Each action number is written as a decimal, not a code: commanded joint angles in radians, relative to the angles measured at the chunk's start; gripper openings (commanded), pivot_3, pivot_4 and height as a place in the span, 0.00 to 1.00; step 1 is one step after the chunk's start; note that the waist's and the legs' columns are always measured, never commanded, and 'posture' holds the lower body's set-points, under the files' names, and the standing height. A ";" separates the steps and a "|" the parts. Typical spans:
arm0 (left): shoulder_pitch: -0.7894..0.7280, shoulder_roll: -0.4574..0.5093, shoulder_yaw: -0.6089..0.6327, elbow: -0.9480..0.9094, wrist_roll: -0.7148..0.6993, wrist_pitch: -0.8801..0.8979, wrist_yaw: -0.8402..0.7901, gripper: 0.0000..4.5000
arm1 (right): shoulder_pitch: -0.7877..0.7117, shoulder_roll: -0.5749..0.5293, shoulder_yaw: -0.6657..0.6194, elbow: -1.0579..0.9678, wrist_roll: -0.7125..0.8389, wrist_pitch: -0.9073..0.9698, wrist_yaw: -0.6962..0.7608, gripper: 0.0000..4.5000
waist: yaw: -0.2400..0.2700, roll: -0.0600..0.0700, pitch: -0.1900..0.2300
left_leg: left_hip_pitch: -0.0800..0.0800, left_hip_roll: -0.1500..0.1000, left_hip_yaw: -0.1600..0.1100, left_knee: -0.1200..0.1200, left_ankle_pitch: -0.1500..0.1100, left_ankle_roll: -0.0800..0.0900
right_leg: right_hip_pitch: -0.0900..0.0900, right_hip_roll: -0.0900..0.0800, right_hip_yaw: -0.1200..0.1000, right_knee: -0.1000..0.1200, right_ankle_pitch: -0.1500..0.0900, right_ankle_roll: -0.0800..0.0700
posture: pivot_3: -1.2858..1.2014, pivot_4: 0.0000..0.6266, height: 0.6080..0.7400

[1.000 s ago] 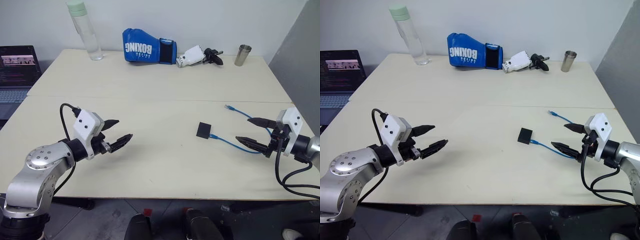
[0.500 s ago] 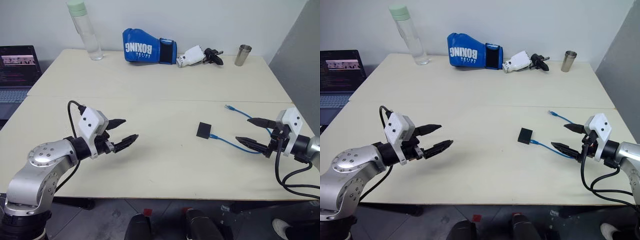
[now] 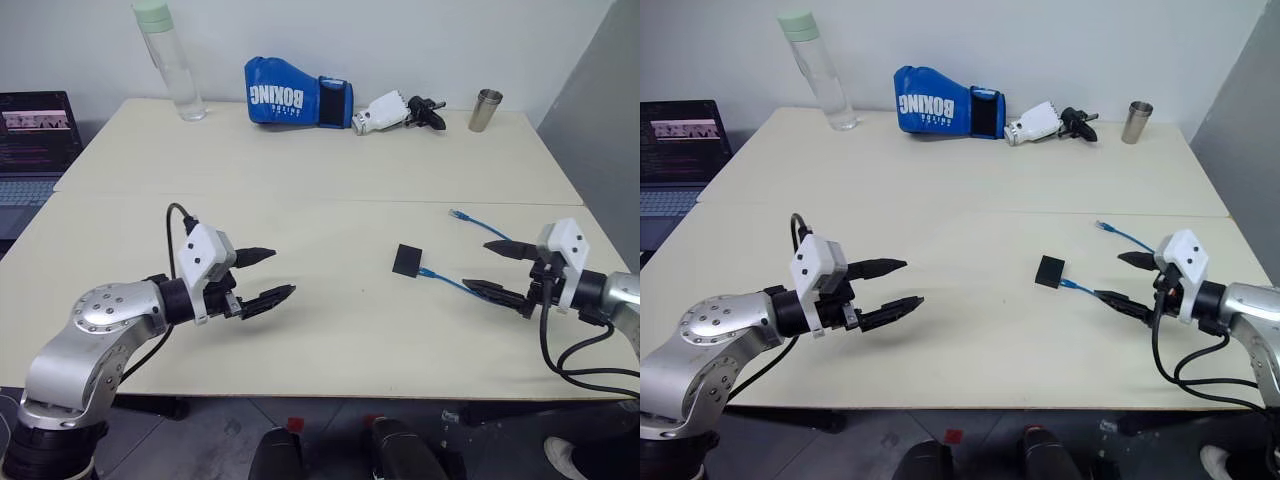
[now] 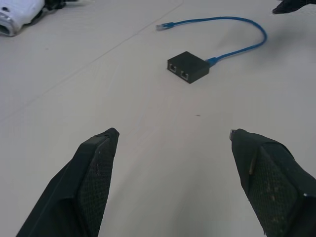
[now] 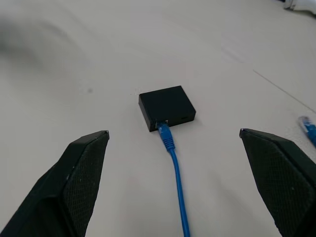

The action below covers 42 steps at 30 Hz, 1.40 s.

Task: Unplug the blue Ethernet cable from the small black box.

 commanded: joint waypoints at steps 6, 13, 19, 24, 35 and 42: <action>-0.061 -0.031 -0.126 -0.001 0.053 -0.046 -0.019 0.86 | -0.203 0.091 0.201 0.257 -0.133 -0.014 0.044 1.00 | 0.000 0.001 0.001 | -0.001 0.000 0.001 0.000 0.000 0.000 | -0.002 0.000 0.001 0.000 0.000 0.000 | 0.52 0.24 1.00; -0.057 -0.049 -0.159 0.011 0.078 -0.067 -0.017 0.86 | -0.323 0.162 0.268 0.519 -0.233 -0.156 0.090 1.00 | 0.000 0.001 0.001 | -0.001 0.000 0.001 0.000 0.000 0.000 | -0.001 0.000 0.000 0.000 0.000 0.000 | 0.52 0.24 1.00; -0.049 -0.052 -0.157 0.018 0.085 -0.071 -0.021 0.86 | -0.371 0.181 0.304 0.633 -0.299 -0.266 0.144 0.89 | 0.000 0.001 0.001 | -0.001 0.000 0.001 0.000 0.000 0.000 | -0.001 0.000 0.000 0.001 0.000 0.000 | 0.52 0.24 1.00; -0.053 -0.053 -0.158 0.032 0.088 -0.076 -0.029 0.86 | -0.386 0.191 0.326 0.680 -0.342 -0.341 0.181 0.65 | 0.000 0.001 0.001 | 0.000 0.001 0.001 0.000 0.000 0.000 | -0.001 0.000 0.000 0.001 0.000 0.000 | 0.52 0.24 1.00; -0.070 -0.074 -0.162 0.087 0.084 -0.084 -0.040 0.86 | -0.428 0.241 0.314 0.729 -0.400 -0.463 0.142 0.11 | -0.003 0.001 0.001 | 0.002 0.001 0.001 0.000 0.000 0.000 | 0.000 0.000 0.001 0.002 0.000 -0.001 | 0.52 0.24 1.00; -0.116 -0.147 -0.110 0.142 -0.006 -0.003 0.007 0.86 | -0.397 0.183 0.339 0.592 -0.555 -0.793 0.016 0.04 | -0.001 0.002 0.001 | 0.000 0.000 0.002 0.001 0.000 0.000 | -0.001 0.000 0.000 0.002 0.000 0.000 | 0.52 0.24 1.00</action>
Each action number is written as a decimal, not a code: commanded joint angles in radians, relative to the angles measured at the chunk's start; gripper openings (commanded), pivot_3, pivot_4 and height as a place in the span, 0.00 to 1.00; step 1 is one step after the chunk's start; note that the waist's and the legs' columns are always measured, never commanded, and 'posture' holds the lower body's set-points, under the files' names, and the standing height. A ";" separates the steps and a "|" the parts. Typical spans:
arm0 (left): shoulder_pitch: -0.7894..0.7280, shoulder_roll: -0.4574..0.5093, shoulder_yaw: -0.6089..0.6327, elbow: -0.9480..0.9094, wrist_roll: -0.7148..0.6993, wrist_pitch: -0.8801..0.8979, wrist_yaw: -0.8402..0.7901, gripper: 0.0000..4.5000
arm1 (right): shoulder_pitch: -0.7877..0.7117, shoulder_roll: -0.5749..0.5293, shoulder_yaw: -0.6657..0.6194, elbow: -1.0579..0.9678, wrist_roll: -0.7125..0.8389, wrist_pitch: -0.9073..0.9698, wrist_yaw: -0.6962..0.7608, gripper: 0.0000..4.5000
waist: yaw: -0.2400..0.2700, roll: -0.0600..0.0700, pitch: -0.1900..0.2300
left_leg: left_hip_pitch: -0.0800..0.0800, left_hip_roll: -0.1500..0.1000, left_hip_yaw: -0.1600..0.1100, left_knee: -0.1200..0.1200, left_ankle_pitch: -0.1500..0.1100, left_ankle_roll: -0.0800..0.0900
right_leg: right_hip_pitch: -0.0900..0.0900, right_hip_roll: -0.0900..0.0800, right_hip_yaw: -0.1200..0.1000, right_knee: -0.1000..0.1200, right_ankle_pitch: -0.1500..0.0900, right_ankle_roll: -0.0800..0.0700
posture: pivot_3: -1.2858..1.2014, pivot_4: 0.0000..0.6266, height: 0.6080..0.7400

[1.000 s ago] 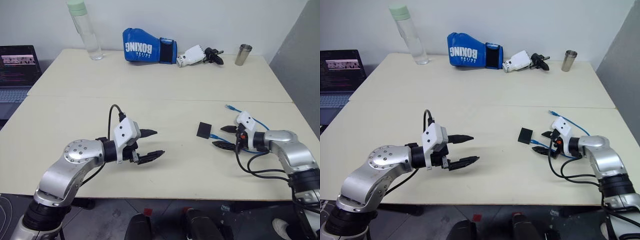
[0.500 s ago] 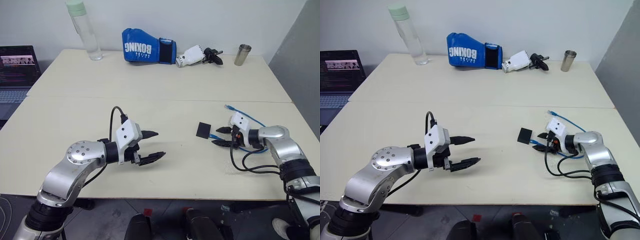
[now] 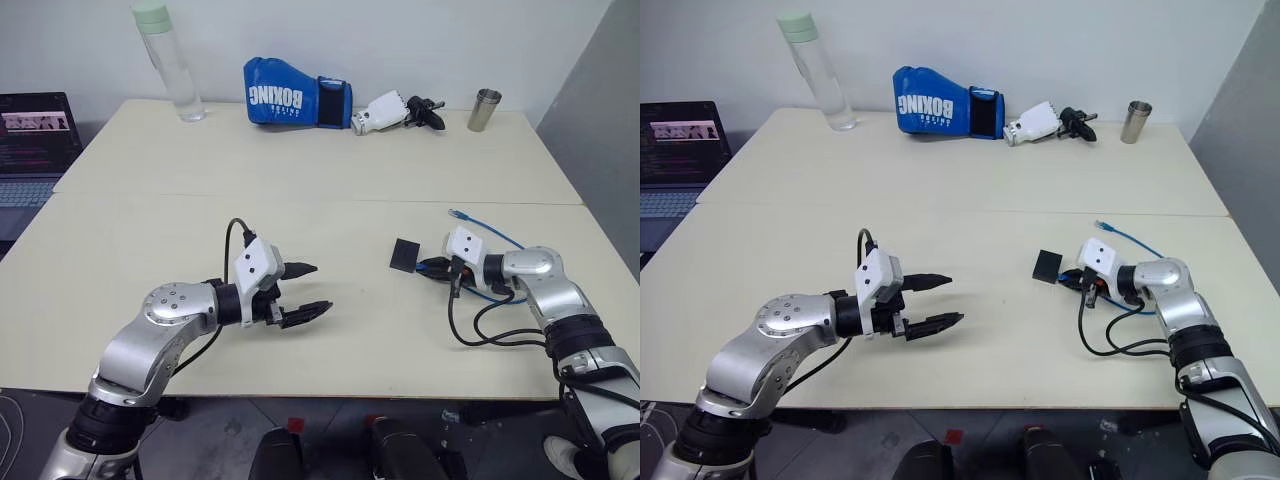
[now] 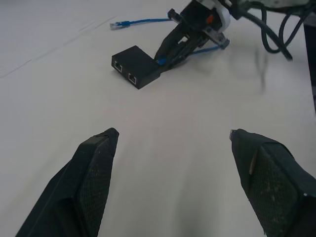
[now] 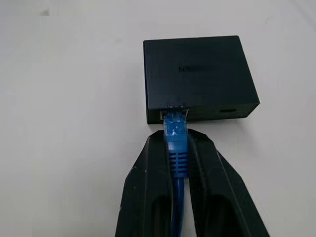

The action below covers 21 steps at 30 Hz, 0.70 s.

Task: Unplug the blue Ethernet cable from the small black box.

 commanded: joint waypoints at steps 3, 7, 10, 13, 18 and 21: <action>-0.072 -0.031 0.076 0.030 -0.103 0.103 0.032 0.86 | 0.012 -0.044 0.011 -0.188 -0.093 -0.240 -0.077 0.04 | 0.000 0.000 0.000 | -0.001 0.000 0.000 0.000 0.000 0.000 | 0.000 0.000 0.000 0.000 0.000 0.000 | 0.52 0.24 1.00; -0.148 -0.059 0.134 0.095 -0.236 0.246 0.040 0.86 | -0.009 -0.039 0.016 -0.316 -0.129 -0.348 -0.115 0.04 | -0.001 0.000 0.000 | 0.000 0.000 -0.001 0.000 0.000 0.000 | 0.000 0.000 -0.001 0.001 0.000 0.000 | 0.52 0.24 1.00; -0.183 -0.070 0.158 0.125 -0.309 0.316 0.032 0.86 | -0.018 -0.039 0.028 -0.381 -0.127 -0.393 -0.107 0.04 | 0.000 0.000 0.000 | 0.000 0.000 -0.001 0.000 0.000 -0.001 | 0.000 0.000 -0.001 0.001 0.000 0.000 | 0.52 0.24 1.00; -0.215 -0.085 0.181 0.152 -0.374 0.378 0.038 0.86 | -0.001 -0.036 0.042 -0.433 -0.104 -0.390 -0.087 0.04 | 0.001 0.000 0.000 | -0.001 0.000 -0.001 0.000 0.002 -0.003 | 0.000 0.000 -0.001 0.000 0.000 0.000 | 0.52 0.24 1.00; -0.226 -0.104 0.171 0.169 -0.390 0.395 0.043 0.86 | 0.004 -0.019 0.058 -0.497 -0.075 -0.341 -0.075 0.04 | 0.001 0.000 0.000 | -0.001 0.000 -0.001 0.001 0.002 -0.004 | 0.000 0.000 -0.001 0.001 0.000 0.000 | 0.52 0.24 1.00; -0.224 -0.116 0.161 0.164 -0.388 0.395 0.045 0.86 | -0.001 -0.012 0.062 -0.515 -0.063 -0.316 -0.067 0.04 | 0.001 0.000 0.000 | -0.001 0.000 -0.001 0.001 0.002 -0.004 | 0.000 0.000 -0.001 0.001 0.000 0.000 | 0.52 0.24 1.00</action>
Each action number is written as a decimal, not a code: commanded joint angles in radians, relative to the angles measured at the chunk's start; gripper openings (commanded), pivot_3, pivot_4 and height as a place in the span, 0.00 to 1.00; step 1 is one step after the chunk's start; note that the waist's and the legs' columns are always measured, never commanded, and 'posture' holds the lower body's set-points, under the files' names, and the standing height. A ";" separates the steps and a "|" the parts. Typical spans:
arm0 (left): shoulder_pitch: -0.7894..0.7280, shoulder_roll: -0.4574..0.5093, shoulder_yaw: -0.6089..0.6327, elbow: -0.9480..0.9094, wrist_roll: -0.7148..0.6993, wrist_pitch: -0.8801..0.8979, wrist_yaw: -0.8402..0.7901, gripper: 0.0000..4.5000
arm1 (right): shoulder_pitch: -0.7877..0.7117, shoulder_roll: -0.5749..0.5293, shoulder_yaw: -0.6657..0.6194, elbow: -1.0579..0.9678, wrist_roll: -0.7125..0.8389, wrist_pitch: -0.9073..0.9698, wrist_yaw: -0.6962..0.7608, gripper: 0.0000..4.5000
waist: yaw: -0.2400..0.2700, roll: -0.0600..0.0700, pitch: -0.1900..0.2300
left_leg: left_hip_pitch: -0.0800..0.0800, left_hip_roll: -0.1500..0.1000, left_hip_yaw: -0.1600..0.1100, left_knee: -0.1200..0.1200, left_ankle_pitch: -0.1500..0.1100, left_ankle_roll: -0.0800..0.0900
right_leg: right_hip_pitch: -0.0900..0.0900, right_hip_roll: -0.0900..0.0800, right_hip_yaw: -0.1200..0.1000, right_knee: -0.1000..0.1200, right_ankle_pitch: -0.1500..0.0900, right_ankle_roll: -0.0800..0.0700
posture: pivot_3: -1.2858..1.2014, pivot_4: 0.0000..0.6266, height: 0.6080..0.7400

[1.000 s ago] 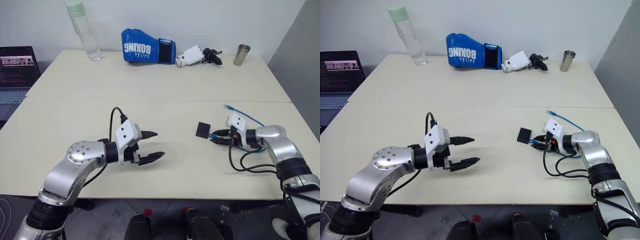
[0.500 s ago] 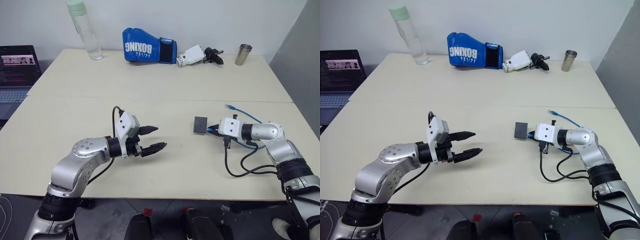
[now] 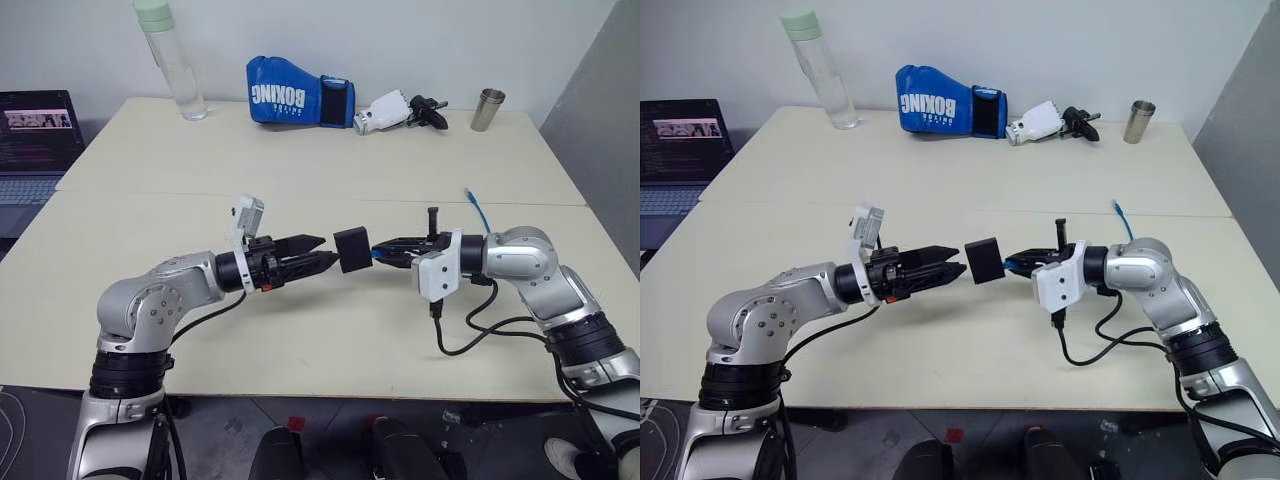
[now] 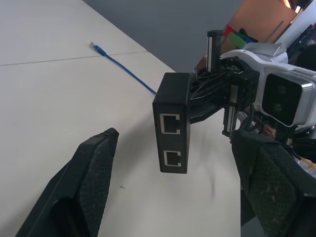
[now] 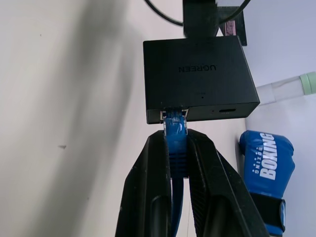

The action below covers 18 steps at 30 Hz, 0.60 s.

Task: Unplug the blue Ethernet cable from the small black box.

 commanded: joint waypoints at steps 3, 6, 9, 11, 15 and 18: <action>-0.005 -0.027 -0.012 -0.024 -0.006 -0.011 0.005 0.86 | -0.018 0.013 -0.002 -0.062 0.046 0.049 0.013 0.04 | 0.000 0.000 0.000 | 0.000 0.000 0.000 0.000 0.000 0.000 | 0.000 0.000 0.000 0.000 0.000 0.000 | 0.52 0.24 1.00; -0.009 -0.064 -0.005 -0.006 0.001 -0.023 0.039 0.86 | -0.033 0.032 0.002 -0.068 0.056 0.073 0.013 0.04 | 0.000 0.000 0.000 | 0.000 0.000 0.000 0.000 0.000 0.000 | 0.000 0.000 0.000 0.000 0.000 0.000 | 0.52 0.24 1.00; -0.011 -0.081 0.005 0.001 -0.008 -0.020 0.056 0.82 | -0.036 0.041 0.005 -0.072 0.055 0.082 0.017 0.04 | 0.000 0.000 0.000 | 0.000 0.000 0.000 0.000 0.000 0.000 | 0.000 0.000 0.000 0.000 0.000 0.000 | 0.52 0.24 1.00; -0.011 -0.086 0.011 0.006 -0.012 -0.020 0.059 0.76 | -0.037 0.043 0.007 -0.074 0.055 0.085 0.019 0.04 | 0.000 0.000 0.000 | 0.000 0.000 0.000 0.000 0.000 0.000 | 0.000 0.000 0.000 0.000 0.000 0.000 | 0.52 0.24 1.00; -0.015 -0.092 0.021 0.015 -0.030 -0.012 0.061 0.58 | -0.042 0.050 0.005 -0.078 0.056 0.086 0.017 0.04 | 0.000 0.000 0.000 | 0.000 0.000 0.000 0.000 0.000 0.000 | 0.000 0.000 0.000 0.000 0.000 0.000 | 0.52 0.24 1.00; -0.013 -0.090 0.022 0.014 -0.043 0.001 0.053 0.41 | -0.047 0.054 0.002 -0.078 0.051 0.080 0.010 0.04 | 0.000 0.000 0.000 | 0.000 0.000 0.000 0.000 0.000 0.000 | 0.000 0.000 0.000 0.000 0.000 0.000 | 0.52 0.24 1.00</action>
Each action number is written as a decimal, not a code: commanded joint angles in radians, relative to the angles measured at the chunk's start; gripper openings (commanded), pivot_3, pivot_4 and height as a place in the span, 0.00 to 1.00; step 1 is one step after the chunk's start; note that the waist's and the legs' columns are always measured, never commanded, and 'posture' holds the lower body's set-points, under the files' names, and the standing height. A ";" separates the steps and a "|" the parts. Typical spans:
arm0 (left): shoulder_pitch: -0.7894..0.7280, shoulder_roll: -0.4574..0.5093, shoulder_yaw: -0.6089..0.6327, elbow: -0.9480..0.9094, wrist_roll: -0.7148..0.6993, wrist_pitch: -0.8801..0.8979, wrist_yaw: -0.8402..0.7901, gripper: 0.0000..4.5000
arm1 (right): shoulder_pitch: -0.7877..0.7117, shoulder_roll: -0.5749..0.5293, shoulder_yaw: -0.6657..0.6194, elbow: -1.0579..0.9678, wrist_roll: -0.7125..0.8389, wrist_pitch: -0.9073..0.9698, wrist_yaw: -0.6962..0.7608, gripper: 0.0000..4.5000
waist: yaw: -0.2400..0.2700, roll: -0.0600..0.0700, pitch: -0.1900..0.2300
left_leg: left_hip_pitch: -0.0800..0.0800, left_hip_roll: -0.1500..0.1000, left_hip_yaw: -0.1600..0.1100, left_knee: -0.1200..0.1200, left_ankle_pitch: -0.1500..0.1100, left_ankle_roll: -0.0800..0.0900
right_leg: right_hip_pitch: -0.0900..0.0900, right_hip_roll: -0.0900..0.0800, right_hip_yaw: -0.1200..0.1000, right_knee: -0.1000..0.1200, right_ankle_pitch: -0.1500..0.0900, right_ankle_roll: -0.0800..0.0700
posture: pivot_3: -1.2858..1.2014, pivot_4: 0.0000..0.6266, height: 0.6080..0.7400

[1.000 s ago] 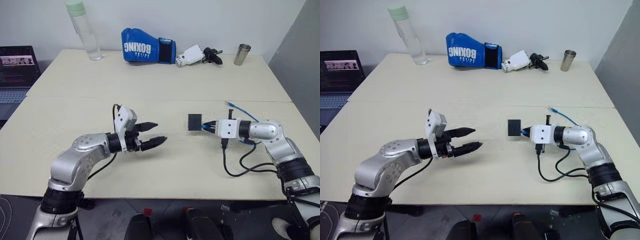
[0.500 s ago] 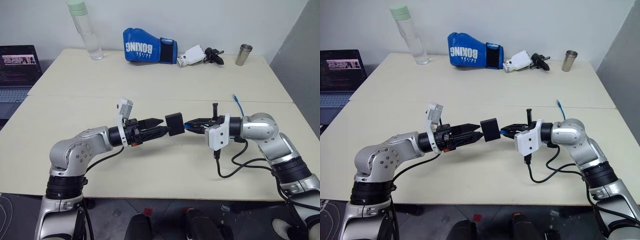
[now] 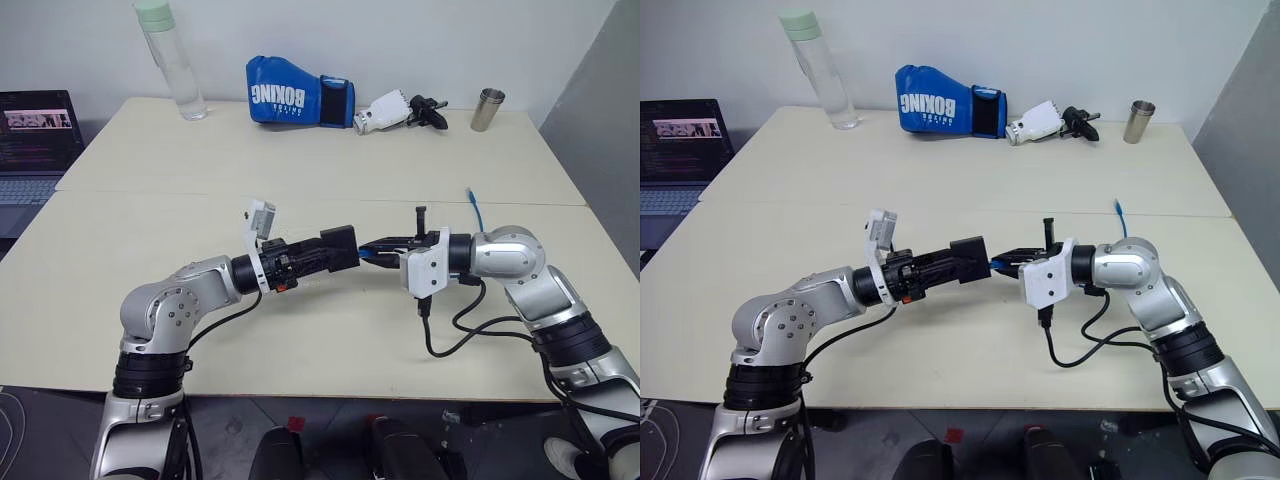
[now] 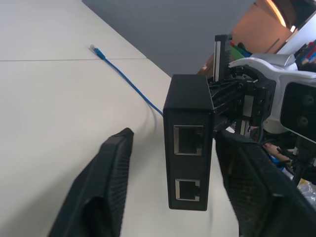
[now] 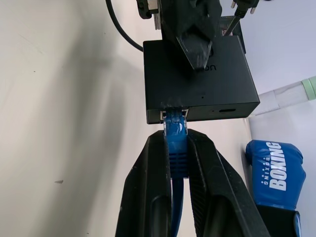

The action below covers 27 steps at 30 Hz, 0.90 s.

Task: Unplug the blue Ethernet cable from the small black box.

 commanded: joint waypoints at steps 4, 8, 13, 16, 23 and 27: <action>-0.001 0.007 0.013 -0.034 -0.056 0.025 -0.017 0.25 | -0.038 0.006 -0.016 -0.039 0.013 -0.013 -0.014 0.04 | 0.000 0.000 0.000 | 0.000 0.000 0.000 0.000 0.000 0.000 | 0.000 0.000 0.000 0.000 0.000 0.000 | 0.52 0.24 1.00; 0.009 0.010 0.009 -0.048 -0.065 0.034 -0.019 0.18 | -0.049 -0.011 -0.007 -0.016 -0.020 -0.078 -0.014 0.04 | 0.000 0.000 0.000 | 0.000 0.000 0.000 0.000 0.000 0.000 | 0.000 0.000 0.000 0.000 0.000 0.000 | 0.52 0.24 1.00; -0.009 0.009 0.022 -0.028 -0.060 0.037 -0.012 0.18 | -0.056 -0.024 -0.008 0.006 -0.046 -0.098 -0.016 0.28 | 0.000 0.000 0.000 | 0.000 0.000 0.000 0.000 0.000 0.000 | 0.000 0.000 0.000 0.000 0.000 0.000 | 0.52 0.24 1.00; -0.023 0.030 0.013 -0.009 -0.032 0.018 -0.034 0.18 | -0.007 -0.063 -0.012 -0.070 0.030 0.015 0.065 0.45 | 0.000 0.000 0.000 | 0.000 0.000 0.000 0.000 0.000 0.000 | 0.000 0.000 0.000 0.000 0.000 0.000 | 0.52 0.24 1.00; -0.055 0.129 -0.079 0.004 0.102 -0.115 -0.178 0.18 | 0.069 -0.154 -0.089 -0.311 0.291 0.465 0.159 0.57 | 0.002 0.000 0.000 | 0.000 0.000 -0.001 0.000 0.000 0.000 | 0.000 0.000 0.000 0.000 0.000 0.000 | 0.52 0.24 1.00; -0.087 0.168 -0.110 0.015 0.157 -0.191 -0.261 0.18 | 0.039 -0.144 -0.131 -0.412 0.476 0.840 0.119 0.57 | 0.001 0.000 0.000 | 0.000 0.000 -0.001 0.000 0.000 0.000 | 0.000 0.000 -0.001 0.000 0.000 0.000 | 0.52 0.24 1.00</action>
